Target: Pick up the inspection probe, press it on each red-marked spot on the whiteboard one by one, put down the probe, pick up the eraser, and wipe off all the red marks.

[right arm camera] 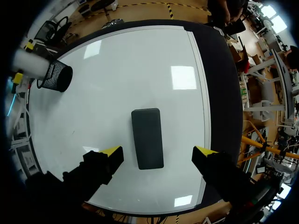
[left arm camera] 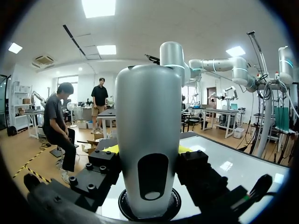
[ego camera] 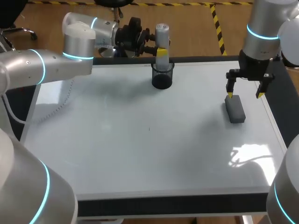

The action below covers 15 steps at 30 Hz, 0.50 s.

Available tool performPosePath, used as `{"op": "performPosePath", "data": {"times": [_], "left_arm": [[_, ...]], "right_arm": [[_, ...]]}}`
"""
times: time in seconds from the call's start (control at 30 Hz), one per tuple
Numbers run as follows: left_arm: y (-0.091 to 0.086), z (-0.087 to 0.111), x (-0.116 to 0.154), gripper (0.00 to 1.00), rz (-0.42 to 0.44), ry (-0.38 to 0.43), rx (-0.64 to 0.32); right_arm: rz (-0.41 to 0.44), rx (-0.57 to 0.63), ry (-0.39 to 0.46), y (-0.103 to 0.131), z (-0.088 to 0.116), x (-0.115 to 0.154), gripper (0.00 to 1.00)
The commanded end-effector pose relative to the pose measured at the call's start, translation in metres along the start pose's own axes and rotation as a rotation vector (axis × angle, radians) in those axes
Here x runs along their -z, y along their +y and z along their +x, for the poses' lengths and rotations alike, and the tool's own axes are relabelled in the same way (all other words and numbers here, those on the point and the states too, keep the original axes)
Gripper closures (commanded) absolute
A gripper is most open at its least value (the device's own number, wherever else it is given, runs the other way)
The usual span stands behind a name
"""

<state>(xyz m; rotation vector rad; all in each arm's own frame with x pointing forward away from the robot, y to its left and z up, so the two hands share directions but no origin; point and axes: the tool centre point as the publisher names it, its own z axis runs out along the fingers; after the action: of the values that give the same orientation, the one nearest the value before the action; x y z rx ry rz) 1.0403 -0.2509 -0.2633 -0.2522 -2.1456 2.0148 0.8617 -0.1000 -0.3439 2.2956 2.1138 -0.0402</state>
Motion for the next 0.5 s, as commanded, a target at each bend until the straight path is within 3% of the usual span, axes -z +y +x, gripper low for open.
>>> {"op": "performPosePath", "data": {"times": [0.03,0.5], "left_arm": [[0.005,-0.003,-0.002,1.0,0.009,0.002,-0.007],[0.018,0.001,-0.007,1.0,0.019,-0.003,-0.013]], "right_arm": [[-0.001,0.001,0.0,0.0,-0.001,0.001,0.0],[-0.001,0.001,0.0,0.0,-0.001,0.001,0.0]]}}
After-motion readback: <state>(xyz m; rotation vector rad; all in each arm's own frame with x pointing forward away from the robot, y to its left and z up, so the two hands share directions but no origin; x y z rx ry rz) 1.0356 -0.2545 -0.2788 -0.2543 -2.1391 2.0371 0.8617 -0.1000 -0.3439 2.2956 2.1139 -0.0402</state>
